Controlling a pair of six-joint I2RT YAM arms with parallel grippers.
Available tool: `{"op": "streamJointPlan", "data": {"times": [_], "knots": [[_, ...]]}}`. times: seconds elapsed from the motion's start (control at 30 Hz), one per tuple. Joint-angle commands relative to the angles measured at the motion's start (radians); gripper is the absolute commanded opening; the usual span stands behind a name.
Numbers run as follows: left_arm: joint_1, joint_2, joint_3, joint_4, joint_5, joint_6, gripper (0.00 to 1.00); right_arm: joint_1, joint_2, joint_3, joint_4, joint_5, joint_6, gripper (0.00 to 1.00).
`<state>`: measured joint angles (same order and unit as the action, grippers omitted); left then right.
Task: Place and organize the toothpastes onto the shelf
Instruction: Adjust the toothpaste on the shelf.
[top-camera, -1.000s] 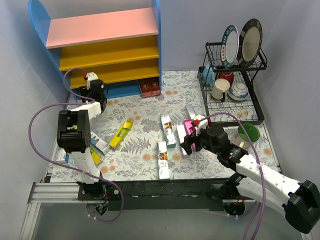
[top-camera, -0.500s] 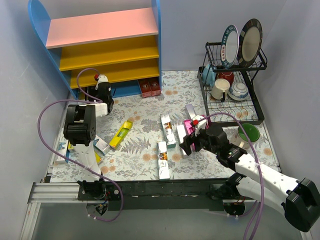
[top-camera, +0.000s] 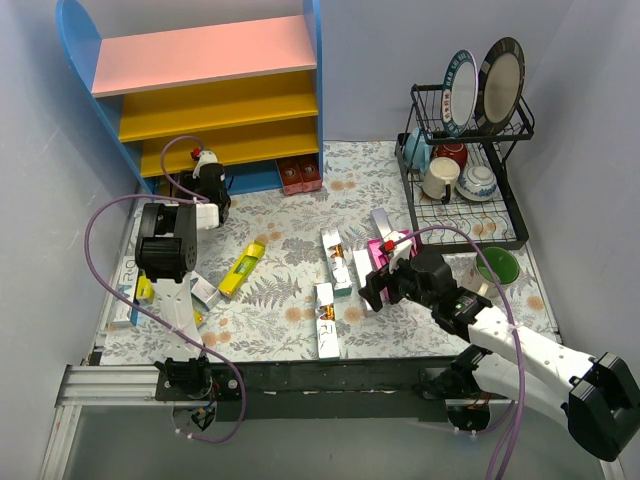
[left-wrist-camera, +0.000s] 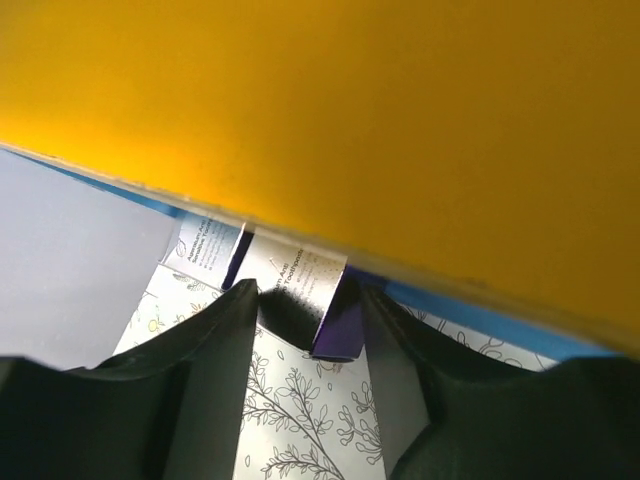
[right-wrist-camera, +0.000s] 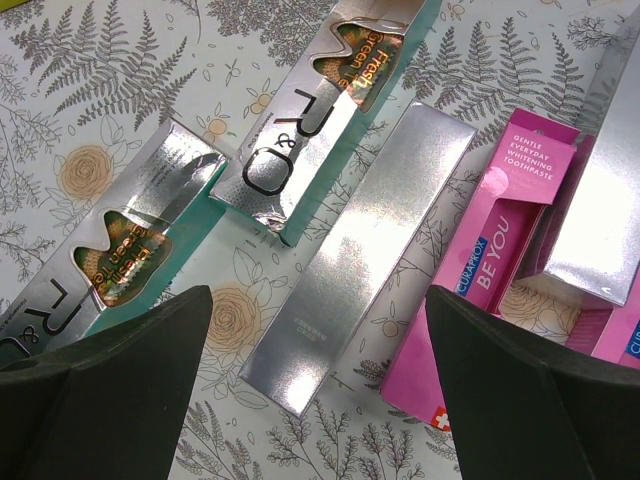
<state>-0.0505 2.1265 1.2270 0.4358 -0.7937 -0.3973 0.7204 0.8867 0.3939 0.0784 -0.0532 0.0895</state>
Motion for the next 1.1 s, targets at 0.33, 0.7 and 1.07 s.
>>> {"op": "streamJointPlan", "data": {"times": [0.33, 0.7, 1.07], "knots": [[0.014, 0.052, 0.109, -0.091, -0.134, -0.115, 0.26, 0.004, -0.002, -0.009, 0.038, -0.002, -0.014, 0.96], [0.017, -0.005, 0.111, -0.126, -0.102, -0.161, 0.43, 0.005, -0.009, 0.0, 0.027, 0.0, -0.016, 0.96], [0.017, -0.077, 0.123, -0.196, -0.058, -0.228, 0.54, 0.004, -0.045, 0.013, 0.001, 0.009, -0.011, 0.96]]}}
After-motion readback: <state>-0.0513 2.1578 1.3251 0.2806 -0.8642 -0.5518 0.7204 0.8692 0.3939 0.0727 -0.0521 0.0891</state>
